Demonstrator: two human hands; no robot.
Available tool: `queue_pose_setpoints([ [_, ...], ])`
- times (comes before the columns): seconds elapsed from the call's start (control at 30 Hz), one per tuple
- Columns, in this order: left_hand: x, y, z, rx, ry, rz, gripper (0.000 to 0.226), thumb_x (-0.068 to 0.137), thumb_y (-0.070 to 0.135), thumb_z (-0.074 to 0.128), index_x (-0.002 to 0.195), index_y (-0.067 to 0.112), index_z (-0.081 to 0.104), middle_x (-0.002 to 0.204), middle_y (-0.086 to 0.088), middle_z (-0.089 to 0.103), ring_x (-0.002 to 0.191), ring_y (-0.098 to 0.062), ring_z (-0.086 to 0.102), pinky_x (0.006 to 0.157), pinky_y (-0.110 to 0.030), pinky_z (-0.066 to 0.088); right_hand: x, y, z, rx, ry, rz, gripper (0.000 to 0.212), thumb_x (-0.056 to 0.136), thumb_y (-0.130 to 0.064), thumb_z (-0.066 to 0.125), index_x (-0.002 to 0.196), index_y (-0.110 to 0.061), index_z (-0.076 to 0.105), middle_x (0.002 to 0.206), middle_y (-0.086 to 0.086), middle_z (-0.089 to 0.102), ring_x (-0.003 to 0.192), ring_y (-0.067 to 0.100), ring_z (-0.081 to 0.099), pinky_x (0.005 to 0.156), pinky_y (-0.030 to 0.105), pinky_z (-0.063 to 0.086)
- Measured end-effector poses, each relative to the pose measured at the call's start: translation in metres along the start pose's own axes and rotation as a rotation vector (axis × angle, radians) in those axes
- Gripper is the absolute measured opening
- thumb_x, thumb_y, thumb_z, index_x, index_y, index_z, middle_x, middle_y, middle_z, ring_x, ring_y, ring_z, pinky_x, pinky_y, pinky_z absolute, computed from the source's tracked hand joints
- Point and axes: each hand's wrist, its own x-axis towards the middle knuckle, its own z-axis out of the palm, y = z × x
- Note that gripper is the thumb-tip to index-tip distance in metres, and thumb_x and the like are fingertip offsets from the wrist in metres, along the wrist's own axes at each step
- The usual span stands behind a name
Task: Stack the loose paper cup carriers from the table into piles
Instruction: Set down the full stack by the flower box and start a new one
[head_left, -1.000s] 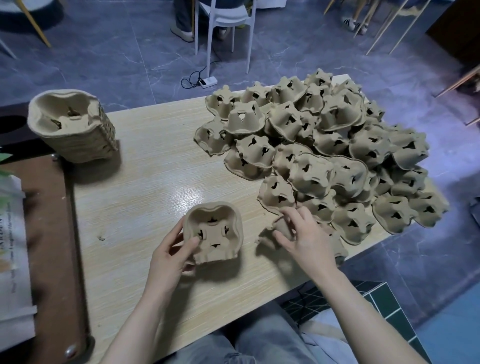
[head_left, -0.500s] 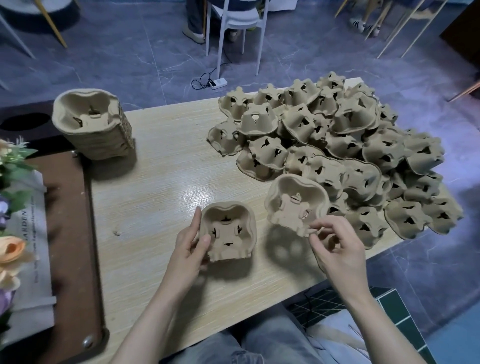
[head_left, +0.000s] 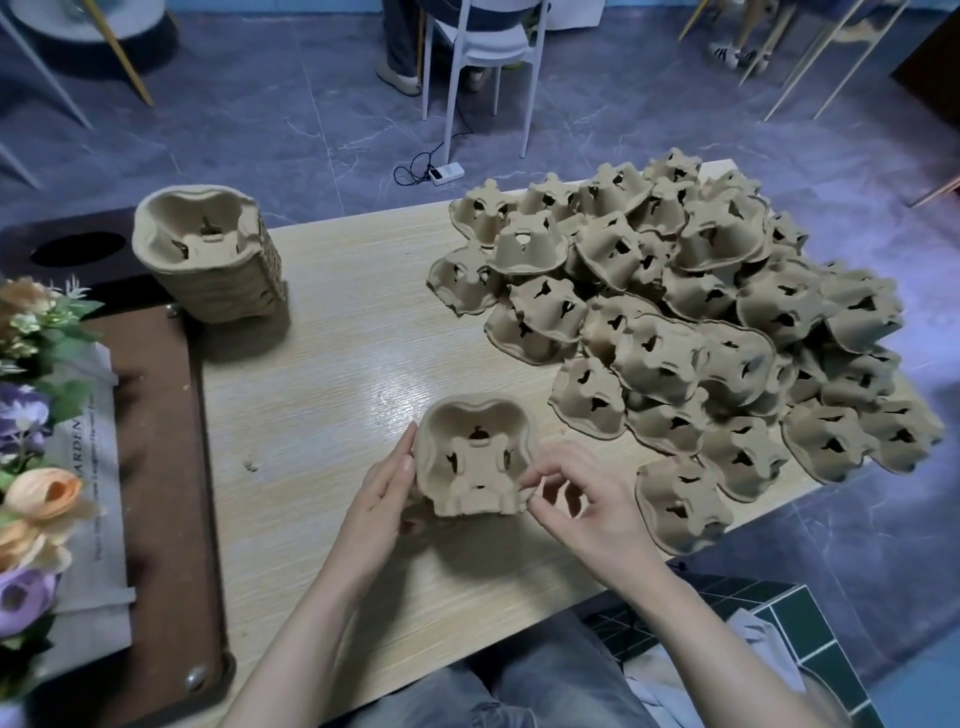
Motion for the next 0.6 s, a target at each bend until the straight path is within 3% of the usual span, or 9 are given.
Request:
queue_pose_setpoints([
  [0.07, -0.002, 0.004, 0.003, -0.006, 0.014, 0.001, 0.044, 0.101, 0.053, 0.034, 0.144, 0.046, 0.04, 0.146, 0.018, 0.044, 0.131, 0.008, 0.038, 0.11, -0.022, 0.027, -0.001, 0.006, 0.0, -0.067, -0.03, 0.007, 0.011, 0.08, -0.015, 0.064, 0.089, -0.022, 0.065, 0.096, -0.011, 0.061, 0.076, 0.015, 0.057, 0.069, 0.014, 0.038],
  [0.13, -0.004, 0.006, 0.004, -0.013, 0.02, -0.001, 0.045, 0.101, 0.049, 0.032, 0.145, 0.043, 0.041, 0.143, 0.019, 0.044, 0.13, 0.008, 0.038, 0.101, -0.014, 0.026, -0.003, 0.009, -0.001, -0.112, -0.048, 0.011, 0.013, 0.083, -0.025, 0.062, 0.095, -0.025, 0.067, 0.102, -0.013, 0.06, 0.077, 0.014, 0.057, 0.068, 0.013, 0.038],
  [0.23, -0.005, 0.008, 0.005, -0.042, 0.02, 0.003, 0.049, 0.096, 0.053, 0.038, 0.144, 0.043, 0.041, 0.145, 0.019, 0.043, 0.134, 0.002, 0.037, 0.104, -0.018, 0.027, -0.007, 0.014, -0.002, -0.144, -0.035, 0.015, 0.021, 0.088, -0.031, 0.06, 0.108, -0.034, 0.066, 0.113, -0.017, 0.057, 0.078, 0.014, 0.057, 0.065, 0.012, 0.039],
  [0.3, -0.006, 0.009, 0.005, -0.072, 0.008, -0.011, 0.049, 0.093, 0.057, 0.051, 0.14, 0.048, 0.041, 0.145, 0.018, 0.045, 0.131, -0.005, 0.047, 0.104, -0.028, 0.041, -0.009, 0.018, -0.002, -0.154, -0.011, 0.031, 0.025, 0.09, -0.027, 0.06, 0.113, -0.036, 0.064, 0.115, -0.018, 0.056, 0.079, 0.015, 0.057, 0.065, 0.013, 0.039],
  [0.4, -0.009, 0.013, 0.005, -0.109, -0.002, -0.064, 0.056, 0.075, 0.061, 0.064, 0.127, 0.064, 0.043, 0.135, 0.018, 0.054, 0.11, -0.015, 0.066, 0.085, -0.038, 0.057, -0.014, 0.022, -0.003, -0.16, -0.016, 0.083, 0.033, 0.091, -0.019, 0.063, 0.118, -0.038, 0.062, 0.118, -0.018, 0.056, 0.081, 0.015, 0.058, 0.066, 0.016, 0.04],
  [0.47, -0.01, 0.012, 0.008, -0.141, -0.003, -0.067, 0.061, 0.079, 0.05, 0.074, 0.13, 0.061, 0.042, 0.129, 0.018, 0.06, 0.104, -0.013, 0.068, 0.082, -0.034, 0.059, -0.018, 0.024, -0.001, -0.14, -0.048, 0.112, 0.039, 0.091, -0.019, 0.063, 0.124, -0.04, 0.059, 0.121, -0.019, 0.055, 0.082, 0.016, 0.058, 0.068, 0.016, 0.041],
  [0.6, -0.009, 0.013, 0.021, -0.201, -0.005, -0.063, 0.064, 0.09, 0.023, 0.064, 0.143, 0.048, 0.038, 0.104, 0.027, 0.07, 0.094, -0.008, 0.072, 0.082, -0.033, 0.059, -0.026, 0.027, 0.006, -0.095, -0.061, 0.151, 0.041, 0.088, -0.034, 0.059, 0.127, -0.044, 0.056, 0.127, -0.02, 0.051, 0.078, 0.018, 0.058, 0.07, 0.019, 0.045],
])
